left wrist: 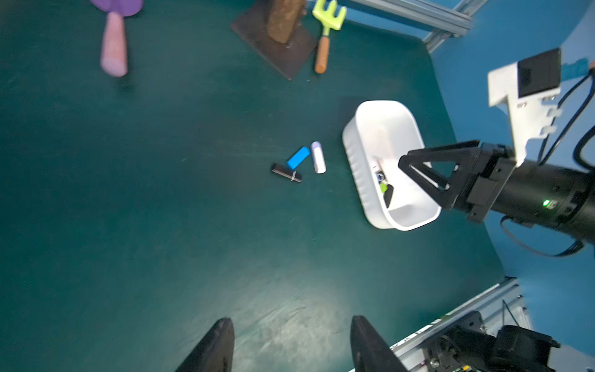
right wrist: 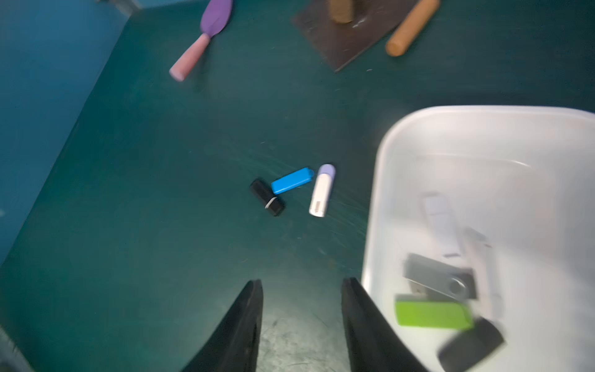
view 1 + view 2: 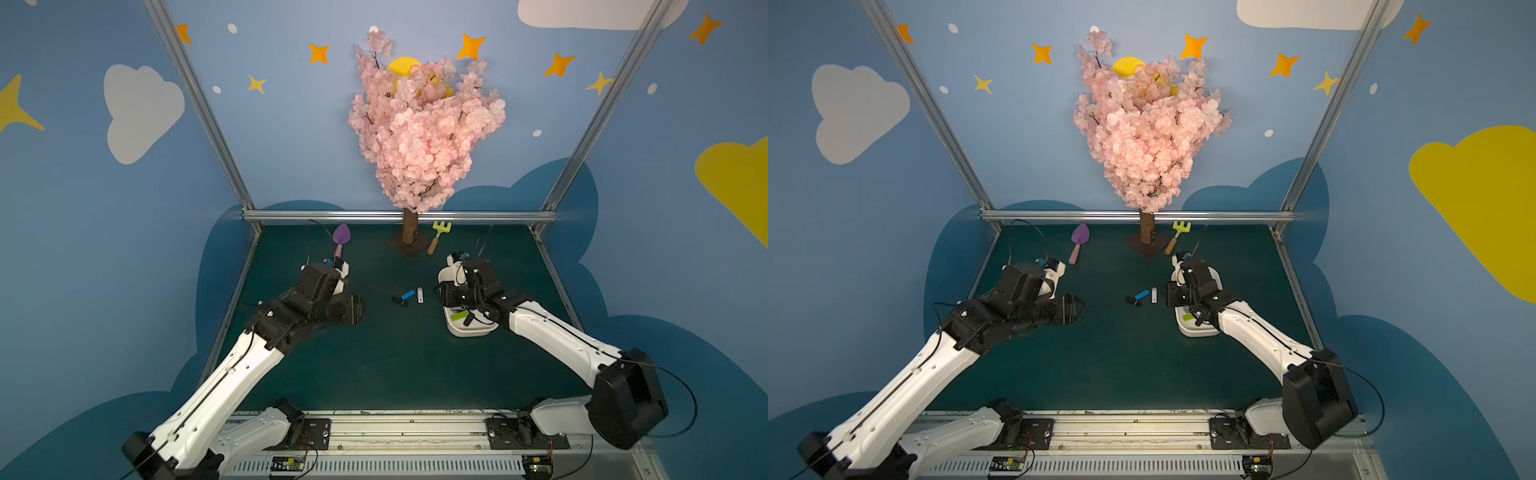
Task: Put the usb flash drive into the storage box
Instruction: Pick up the USB flash from the center of the board.
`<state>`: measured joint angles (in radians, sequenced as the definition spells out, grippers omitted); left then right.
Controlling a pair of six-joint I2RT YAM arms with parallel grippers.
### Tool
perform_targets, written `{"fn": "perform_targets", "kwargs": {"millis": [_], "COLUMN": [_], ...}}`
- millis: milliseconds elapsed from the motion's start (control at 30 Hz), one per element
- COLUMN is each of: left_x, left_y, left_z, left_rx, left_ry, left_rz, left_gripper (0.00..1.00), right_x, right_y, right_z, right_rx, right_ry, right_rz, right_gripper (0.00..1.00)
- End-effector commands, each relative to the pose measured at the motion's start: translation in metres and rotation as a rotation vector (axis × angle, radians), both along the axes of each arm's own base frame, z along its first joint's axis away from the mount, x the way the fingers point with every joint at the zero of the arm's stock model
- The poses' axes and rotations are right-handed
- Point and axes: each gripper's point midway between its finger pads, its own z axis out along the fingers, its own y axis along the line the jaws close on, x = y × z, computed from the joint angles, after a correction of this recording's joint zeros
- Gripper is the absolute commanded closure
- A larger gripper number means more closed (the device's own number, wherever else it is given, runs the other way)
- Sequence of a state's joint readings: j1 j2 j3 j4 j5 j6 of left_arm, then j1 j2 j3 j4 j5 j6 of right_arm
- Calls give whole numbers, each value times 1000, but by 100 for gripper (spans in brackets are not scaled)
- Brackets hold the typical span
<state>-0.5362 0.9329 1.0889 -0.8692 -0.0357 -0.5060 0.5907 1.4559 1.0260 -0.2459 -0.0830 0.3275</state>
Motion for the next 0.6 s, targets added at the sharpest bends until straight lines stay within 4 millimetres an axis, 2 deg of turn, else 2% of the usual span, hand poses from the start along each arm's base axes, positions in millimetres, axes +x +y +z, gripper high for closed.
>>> {"fn": "perform_targets", "kwargs": {"millis": [0, 67, 133, 333, 567], "left_x": [-25, -34, -38, -39, -44], "left_y": [39, 47, 44, 44, 45], "left_z": [-19, -21, -12, -9, -5], "left_rx": [80, 71, 31, 10, -6], "left_ry": [15, -12, -49, -88, -113], "left_rz": [80, 98, 76, 69, 67], "left_gripper": [34, 32, 32, 31, 31], "right_x": [-13, -11, -3, 25, 40], "right_y": [24, 35, 37, 30, 25], "right_z": [-26, -38, -50, -79, -108], "right_rx": [-78, -121, -184, -335, -432], "right_ry": [127, 193, 233, 312, 375], "right_rz": [146, 177, 154, 49, -6], "right_gripper": [55, 56, 55, 60, 59]}}
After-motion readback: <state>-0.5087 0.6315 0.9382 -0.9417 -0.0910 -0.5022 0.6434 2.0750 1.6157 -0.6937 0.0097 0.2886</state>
